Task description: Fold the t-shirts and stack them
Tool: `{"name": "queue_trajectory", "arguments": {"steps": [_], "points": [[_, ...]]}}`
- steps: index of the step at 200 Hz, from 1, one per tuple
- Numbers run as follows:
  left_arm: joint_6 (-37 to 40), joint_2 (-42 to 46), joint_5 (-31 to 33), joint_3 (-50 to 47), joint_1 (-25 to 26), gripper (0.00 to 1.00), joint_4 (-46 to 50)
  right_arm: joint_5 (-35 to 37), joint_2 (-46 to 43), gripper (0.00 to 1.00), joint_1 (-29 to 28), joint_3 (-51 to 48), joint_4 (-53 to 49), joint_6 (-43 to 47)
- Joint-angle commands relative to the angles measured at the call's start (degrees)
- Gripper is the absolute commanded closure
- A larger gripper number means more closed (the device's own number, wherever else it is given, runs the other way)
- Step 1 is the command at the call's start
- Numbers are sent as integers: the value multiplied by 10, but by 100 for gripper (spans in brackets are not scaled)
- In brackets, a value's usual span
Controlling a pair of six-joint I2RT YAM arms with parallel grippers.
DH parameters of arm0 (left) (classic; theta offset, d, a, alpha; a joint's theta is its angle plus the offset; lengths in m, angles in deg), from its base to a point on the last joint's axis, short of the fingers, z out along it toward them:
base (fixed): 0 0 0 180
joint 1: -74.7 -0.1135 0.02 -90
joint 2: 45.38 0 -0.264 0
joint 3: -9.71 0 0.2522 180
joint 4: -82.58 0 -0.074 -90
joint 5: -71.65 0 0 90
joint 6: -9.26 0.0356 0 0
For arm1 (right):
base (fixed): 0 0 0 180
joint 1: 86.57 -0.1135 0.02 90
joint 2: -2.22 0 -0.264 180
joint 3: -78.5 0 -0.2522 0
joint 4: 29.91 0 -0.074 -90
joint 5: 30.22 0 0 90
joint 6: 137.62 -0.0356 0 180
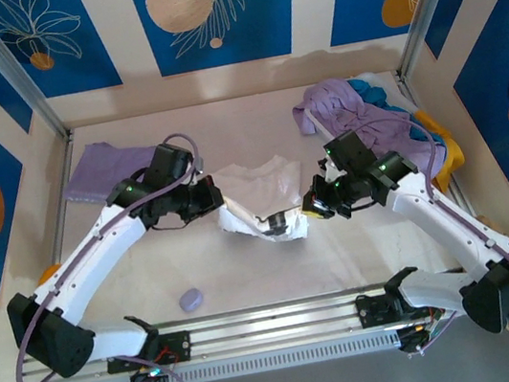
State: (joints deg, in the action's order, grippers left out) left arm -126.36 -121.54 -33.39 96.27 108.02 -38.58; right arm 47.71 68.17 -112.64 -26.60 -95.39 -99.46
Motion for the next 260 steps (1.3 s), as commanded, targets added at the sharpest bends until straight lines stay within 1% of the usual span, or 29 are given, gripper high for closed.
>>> {"name": "queue_trajectory", "arguments": {"steps": [1,75,106,129,167,193,209,242,260], "points": [[30,-12,-30,41,-23,100,20,-28,10,100,13,21,-6,20],[60,-75,-63,99,-64,100,27,-24,69,100,59,91,-17,49],[73,-126,-68,146,-78,100,22,-29,98,100,75,110,-12,59],[84,-164,-74,188,-95,100,31,-22,123,100,86,128,-10,67],[101,-221,-88,231,-125,100,36,-14,155,100,105,139,14,70],[124,-265,-80,268,-133,100,42,24,177,100,109,147,43,64],[138,-307,-77,303,-140,100,47,68,196,100,111,157,60,60],[146,-403,-79,368,-157,100,20,143,240,100,117,168,116,53],[140,-461,-86,414,-163,100,6,140,281,100,132,180,141,54]]}}
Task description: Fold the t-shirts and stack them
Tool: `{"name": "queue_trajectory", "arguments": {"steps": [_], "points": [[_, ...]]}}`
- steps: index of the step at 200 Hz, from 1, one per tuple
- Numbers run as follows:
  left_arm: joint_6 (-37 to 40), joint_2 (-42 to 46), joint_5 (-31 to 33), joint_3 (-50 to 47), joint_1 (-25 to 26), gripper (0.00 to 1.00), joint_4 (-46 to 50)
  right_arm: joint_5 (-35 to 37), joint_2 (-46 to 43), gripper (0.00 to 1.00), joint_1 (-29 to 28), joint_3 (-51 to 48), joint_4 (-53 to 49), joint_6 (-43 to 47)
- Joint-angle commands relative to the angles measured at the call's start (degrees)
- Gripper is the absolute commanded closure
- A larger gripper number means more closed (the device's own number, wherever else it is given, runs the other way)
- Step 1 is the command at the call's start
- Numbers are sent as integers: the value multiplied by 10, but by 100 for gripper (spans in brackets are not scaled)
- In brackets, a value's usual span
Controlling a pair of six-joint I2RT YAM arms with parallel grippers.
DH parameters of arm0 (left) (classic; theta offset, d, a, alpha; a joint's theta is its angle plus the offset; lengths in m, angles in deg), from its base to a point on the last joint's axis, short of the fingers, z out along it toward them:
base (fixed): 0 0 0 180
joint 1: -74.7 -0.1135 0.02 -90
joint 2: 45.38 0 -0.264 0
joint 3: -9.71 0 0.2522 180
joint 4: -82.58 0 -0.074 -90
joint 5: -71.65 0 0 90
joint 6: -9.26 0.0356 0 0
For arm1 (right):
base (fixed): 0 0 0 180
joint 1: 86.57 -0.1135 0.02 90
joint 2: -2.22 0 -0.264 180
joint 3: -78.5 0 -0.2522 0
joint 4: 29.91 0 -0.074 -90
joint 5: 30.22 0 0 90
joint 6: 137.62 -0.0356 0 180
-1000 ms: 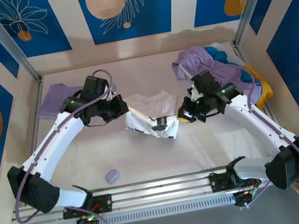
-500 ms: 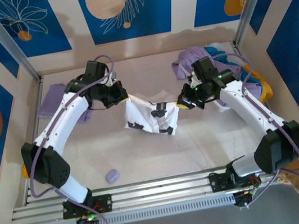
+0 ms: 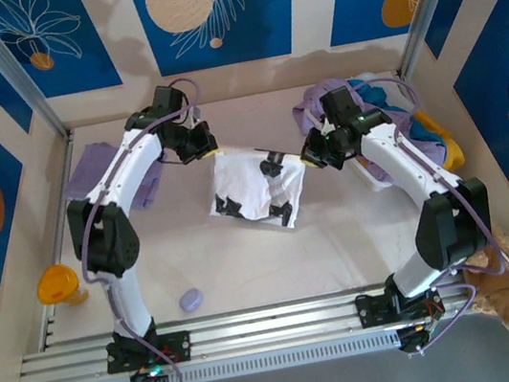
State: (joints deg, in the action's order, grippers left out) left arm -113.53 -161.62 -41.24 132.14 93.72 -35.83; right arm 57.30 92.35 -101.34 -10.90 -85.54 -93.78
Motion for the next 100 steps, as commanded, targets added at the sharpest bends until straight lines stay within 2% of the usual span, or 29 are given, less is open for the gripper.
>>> {"name": "queue_trajectory", "arguments": {"steps": [1,31,56,70,100], "points": [[12,-63,-8,58,-20,100,-22,43,42,100,19,24,44,-2],[9,-145,4,137,-26,100,-36,23,126,100,35,80,55,31],[-2,-194,15,197,-33,100,-28,13,217,100,37,197,2,70],[-6,-203,19,213,-34,100,-28,9,250,100,37,243,-18,79],[-3,-182,30,219,-34,100,-16,7,267,100,36,279,-25,84]]}}
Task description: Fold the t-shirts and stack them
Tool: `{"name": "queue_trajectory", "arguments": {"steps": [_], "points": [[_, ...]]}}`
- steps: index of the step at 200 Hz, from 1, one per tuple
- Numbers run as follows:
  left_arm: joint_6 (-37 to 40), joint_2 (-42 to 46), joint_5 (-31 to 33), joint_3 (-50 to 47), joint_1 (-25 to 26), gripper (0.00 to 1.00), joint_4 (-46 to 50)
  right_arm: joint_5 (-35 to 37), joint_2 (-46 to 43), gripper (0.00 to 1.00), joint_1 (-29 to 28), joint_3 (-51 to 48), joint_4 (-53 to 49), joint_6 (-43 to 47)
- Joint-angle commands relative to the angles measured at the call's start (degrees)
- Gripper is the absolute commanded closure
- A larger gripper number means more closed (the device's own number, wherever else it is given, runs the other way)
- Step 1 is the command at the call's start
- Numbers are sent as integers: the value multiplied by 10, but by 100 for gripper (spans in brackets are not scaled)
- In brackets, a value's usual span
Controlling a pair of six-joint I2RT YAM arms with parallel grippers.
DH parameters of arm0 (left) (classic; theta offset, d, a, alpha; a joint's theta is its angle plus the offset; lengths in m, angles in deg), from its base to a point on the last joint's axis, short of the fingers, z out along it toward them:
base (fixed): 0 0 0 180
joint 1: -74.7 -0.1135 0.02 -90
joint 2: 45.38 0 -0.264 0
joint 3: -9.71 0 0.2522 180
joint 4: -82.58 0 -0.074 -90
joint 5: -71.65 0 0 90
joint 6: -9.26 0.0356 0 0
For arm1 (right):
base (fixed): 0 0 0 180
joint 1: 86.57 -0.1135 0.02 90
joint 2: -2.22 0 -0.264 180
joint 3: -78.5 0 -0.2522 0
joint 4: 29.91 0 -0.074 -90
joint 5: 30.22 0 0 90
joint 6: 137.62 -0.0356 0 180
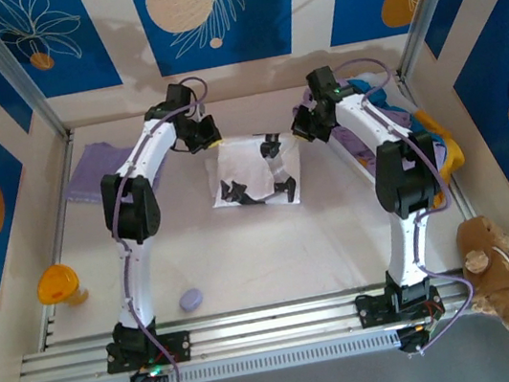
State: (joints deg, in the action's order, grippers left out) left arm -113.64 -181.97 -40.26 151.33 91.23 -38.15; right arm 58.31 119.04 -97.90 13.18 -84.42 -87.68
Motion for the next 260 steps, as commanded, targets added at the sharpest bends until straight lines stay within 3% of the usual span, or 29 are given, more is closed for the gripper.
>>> {"name": "queue_trajectory", "arguments": {"steps": [1,43,84,92,108,111,119,128,144,159,184,208,260], "points": [[-2,22,20,27,-9,100,8,-3,0,100,2,39,-37,24],[15,70,65,6,-14,100,31,24,8,100,-8,73,-37,34],[-4,-7,26,44,-45,100,-16,33,111,100,-5,197,-79,44],[-10,-34,16,72,-51,100,-12,25,138,94,-7,236,-90,61],[-25,-74,11,116,-64,100,3,23,207,67,-13,368,-158,97],[-28,-76,14,118,-66,95,0,22,220,64,-14,395,-176,102],[-33,-78,18,116,-73,70,-9,27,242,59,-17,454,-216,110],[-40,-80,9,116,-82,66,-20,28,247,55,-22,480,-237,118],[-53,-75,7,118,-97,63,-28,37,209,50,-36,440,-226,132],[-52,-61,16,116,-104,49,-21,43,157,48,-47,370,-198,135],[-40,-33,0,98,-98,50,-7,16,96,48,-52,257,-164,112],[-37,18,-10,8,-72,50,-42,-6,72,48,-65,172,-124,93],[-19,10,1,-56,-5,50,-47,-46,138,48,-80,171,-131,84]]}}
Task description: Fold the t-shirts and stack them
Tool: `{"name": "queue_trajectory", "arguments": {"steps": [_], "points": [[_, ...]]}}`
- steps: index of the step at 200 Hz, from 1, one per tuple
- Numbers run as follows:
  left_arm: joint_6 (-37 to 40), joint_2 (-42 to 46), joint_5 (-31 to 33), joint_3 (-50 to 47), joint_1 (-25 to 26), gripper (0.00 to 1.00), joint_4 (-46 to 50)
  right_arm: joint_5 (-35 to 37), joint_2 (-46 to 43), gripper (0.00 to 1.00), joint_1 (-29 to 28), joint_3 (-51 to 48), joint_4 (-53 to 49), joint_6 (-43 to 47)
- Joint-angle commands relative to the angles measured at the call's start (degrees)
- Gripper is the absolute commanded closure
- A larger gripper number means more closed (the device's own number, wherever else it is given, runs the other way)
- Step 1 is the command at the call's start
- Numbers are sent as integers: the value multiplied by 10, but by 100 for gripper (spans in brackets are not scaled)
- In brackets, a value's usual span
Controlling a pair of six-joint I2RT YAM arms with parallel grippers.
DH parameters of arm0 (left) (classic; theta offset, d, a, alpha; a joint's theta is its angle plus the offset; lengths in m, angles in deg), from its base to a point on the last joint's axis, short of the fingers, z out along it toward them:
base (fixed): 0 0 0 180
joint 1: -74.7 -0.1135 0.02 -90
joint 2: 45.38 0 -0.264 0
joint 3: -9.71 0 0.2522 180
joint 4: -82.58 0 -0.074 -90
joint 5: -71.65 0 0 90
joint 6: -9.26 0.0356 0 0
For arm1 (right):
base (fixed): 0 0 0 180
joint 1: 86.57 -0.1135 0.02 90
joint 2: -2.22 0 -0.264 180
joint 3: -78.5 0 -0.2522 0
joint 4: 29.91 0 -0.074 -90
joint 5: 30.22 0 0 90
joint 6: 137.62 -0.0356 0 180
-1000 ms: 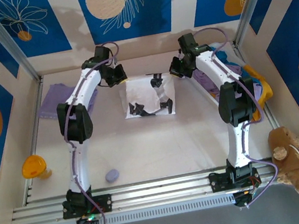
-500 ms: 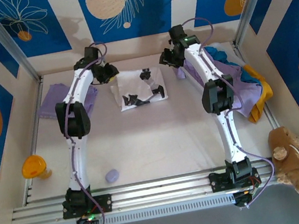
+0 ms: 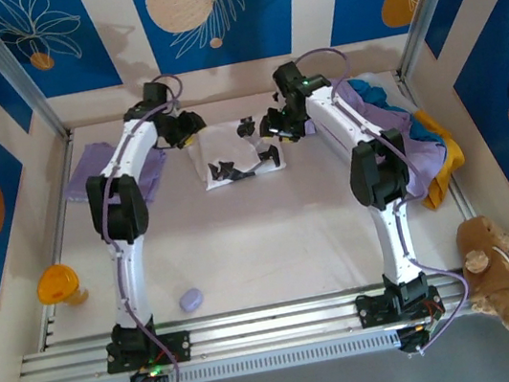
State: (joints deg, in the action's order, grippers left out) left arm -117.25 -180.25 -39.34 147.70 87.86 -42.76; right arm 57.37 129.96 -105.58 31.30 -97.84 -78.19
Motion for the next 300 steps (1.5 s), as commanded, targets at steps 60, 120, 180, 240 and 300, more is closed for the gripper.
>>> {"name": "queue_trajectory", "arguments": {"steps": [60,120,180,240,300], "points": [[24,-34,-10,-83,40,50,-17,-103,99,50,13,-9,5,-10],[41,25,-19,-227,43,50,-58,-91,56,51,-2,-129,14,-9],[18,211,-57,-533,79,50,-156,-100,-187,53,-60,-464,81,-56],[-24,407,-37,-678,150,48,-143,-49,-459,52,-133,-635,35,-128],[12,479,-45,-632,29,50,-39,15,-418,51,-187,-472,-31,-104]]}}
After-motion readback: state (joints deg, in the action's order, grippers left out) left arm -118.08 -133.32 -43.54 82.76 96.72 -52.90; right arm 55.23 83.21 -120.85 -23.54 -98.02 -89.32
